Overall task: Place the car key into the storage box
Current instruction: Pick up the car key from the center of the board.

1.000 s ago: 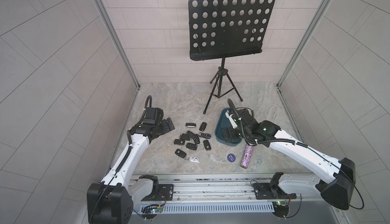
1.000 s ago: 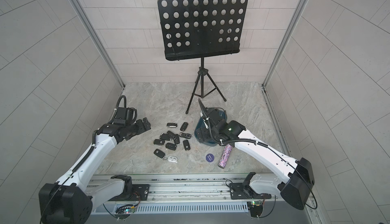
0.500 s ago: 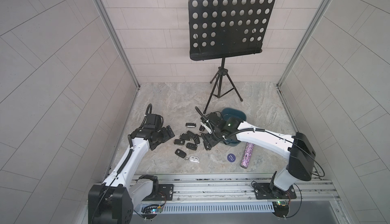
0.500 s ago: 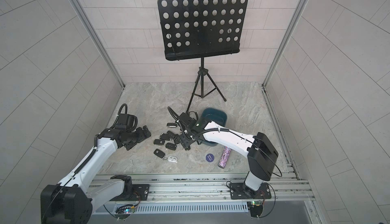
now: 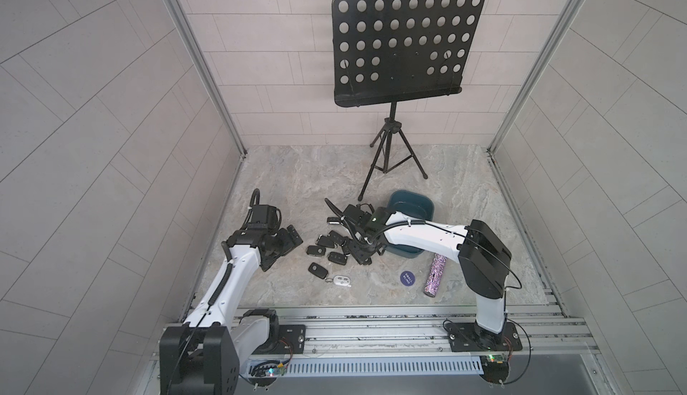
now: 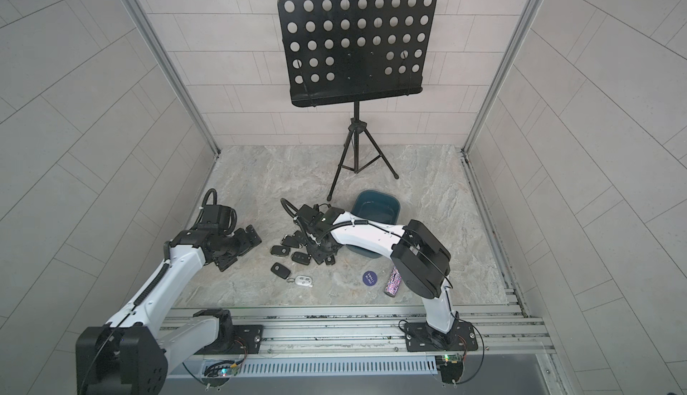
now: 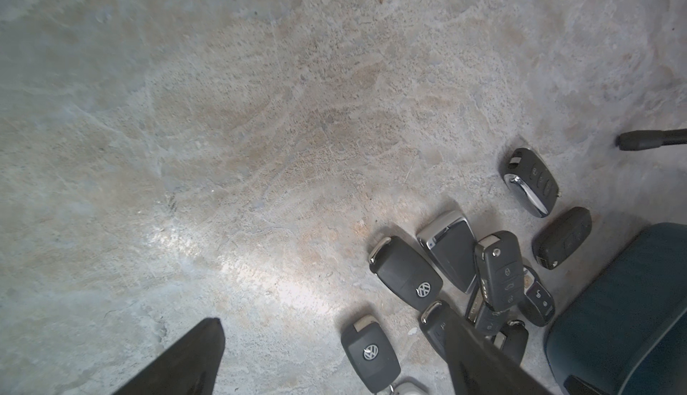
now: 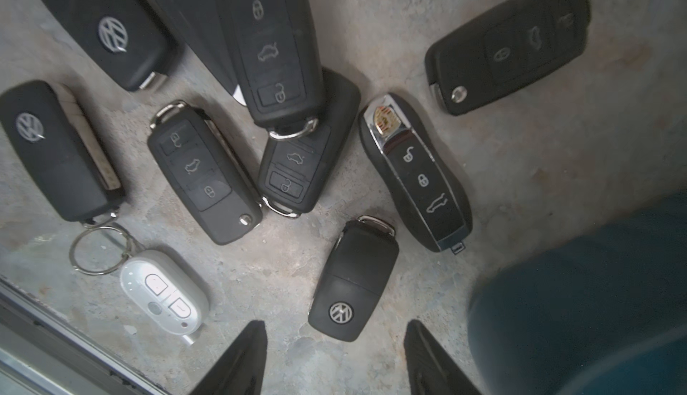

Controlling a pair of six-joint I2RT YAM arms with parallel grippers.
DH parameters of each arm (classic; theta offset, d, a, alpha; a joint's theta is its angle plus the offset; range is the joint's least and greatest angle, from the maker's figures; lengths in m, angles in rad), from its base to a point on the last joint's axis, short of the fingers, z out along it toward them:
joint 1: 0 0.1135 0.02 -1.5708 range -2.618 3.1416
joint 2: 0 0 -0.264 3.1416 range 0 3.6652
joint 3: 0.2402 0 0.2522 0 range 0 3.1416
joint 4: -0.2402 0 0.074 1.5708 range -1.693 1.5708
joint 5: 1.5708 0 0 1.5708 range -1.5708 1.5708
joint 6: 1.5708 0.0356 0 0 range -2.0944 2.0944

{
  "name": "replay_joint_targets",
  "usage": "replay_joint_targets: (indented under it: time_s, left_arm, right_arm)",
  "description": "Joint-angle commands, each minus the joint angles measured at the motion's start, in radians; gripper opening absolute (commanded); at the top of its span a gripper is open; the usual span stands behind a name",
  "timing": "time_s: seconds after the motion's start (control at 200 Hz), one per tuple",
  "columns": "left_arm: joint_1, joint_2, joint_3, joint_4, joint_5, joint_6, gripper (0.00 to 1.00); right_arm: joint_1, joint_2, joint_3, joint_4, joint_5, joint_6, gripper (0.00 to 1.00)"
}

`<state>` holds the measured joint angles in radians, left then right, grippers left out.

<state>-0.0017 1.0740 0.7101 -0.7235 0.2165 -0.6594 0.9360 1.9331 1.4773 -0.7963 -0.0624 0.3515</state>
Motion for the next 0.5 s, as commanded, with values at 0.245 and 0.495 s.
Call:
replay_joint_targets:
  time_s: [0.245,0.495]
  left_arm:
    - [0.015,-0.023,-0.017,-0.014,-0.004,-0.012,1.0]
    - [0.022,-0.031,-0.02,-0.019,-0.007,-0.008,1.0]
  right_arm:
    - [0.011,0.067,0.029,-0.051,0.052,0.017,0.62]
    - [0.012,0.111,0.052,-0.059,0.077,0.017,0.62]
